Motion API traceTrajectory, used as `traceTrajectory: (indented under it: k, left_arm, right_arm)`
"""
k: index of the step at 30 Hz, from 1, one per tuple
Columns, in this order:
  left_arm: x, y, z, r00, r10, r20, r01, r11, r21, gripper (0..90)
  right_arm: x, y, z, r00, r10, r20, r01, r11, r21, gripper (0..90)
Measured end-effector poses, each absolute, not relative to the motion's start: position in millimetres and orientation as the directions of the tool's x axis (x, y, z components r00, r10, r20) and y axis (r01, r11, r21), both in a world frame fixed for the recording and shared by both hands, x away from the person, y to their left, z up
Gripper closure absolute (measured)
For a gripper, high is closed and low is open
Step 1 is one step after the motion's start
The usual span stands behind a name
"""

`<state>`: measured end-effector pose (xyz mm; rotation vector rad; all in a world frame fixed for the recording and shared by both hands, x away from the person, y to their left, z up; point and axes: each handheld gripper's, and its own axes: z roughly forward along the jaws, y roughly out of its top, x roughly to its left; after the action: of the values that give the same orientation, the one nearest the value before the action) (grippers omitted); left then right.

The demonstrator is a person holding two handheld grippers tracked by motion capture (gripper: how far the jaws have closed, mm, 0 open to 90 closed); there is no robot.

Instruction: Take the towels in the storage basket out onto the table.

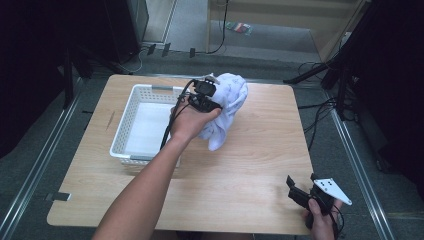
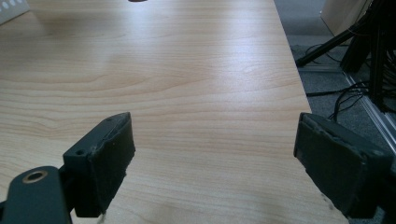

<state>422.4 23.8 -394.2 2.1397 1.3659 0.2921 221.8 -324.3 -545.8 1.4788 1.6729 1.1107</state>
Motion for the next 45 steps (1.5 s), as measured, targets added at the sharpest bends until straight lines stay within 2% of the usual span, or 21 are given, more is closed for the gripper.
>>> traceTrajectory:
  k: [19, 23, 26, 30, 33, 45]
  left_arm:
    - [425.4, -11.3, -447.5, 0.496, 0.856, -0.143, 0.779, -0.366, 0.508, 54.7]
    - [424.8, -18.0, -463.2, 0.507, 0.852, -0.131, 0.786, -0.395, 0.476, 51.0]
    - [423.7, -21.5, -472.1, 0.526, 0.841, -0.125, 0.782, -0.421, 0.460, 40.9]
    - [422.8, -20.6, -466.9, 0.501, 0.851, -0.159, 0.798, -0.382, 0.467, 12.9]
    - [423.7, -17.1, -461.6, 0.480, 0.861, -0.167, 0.815, -0.367, 0.448, 4.5]
    - [419.1, 20.7, -430.9, 0.469, 0.868, -0.164, 0.801, -0.340, 0.493, 1.8]
  right_arm:
    - [222.0, -324.6, -545.8, -0.170, 0.983, 0.074, 0.446, 0.010, 0.895, 12.5]
    - [222.0, -324.5, -545.8, -0.170, 0.983, 0.073, 0.446, 0.011, 0.895, 12.5]
    - [222.0, -324.7, -545.8, -0.171, 0.982, 0.074, 0.445, 0.010, 0.895, 12.5]
    - [222.0, -324.8, -545.9, -0.173, 0.982, 0.075, 0.445, 0.010, 0.896, 12.5]
    - [222.1, -324.6, -545.8, -0.174, 0.982, 0.074, 0.446, 0.012, 0.895, 12.5]
    - [222.4, -324.2, -545.9, -0.176, 0.982, 0.070, 0.447, 0.017, 0.895, 12.5]
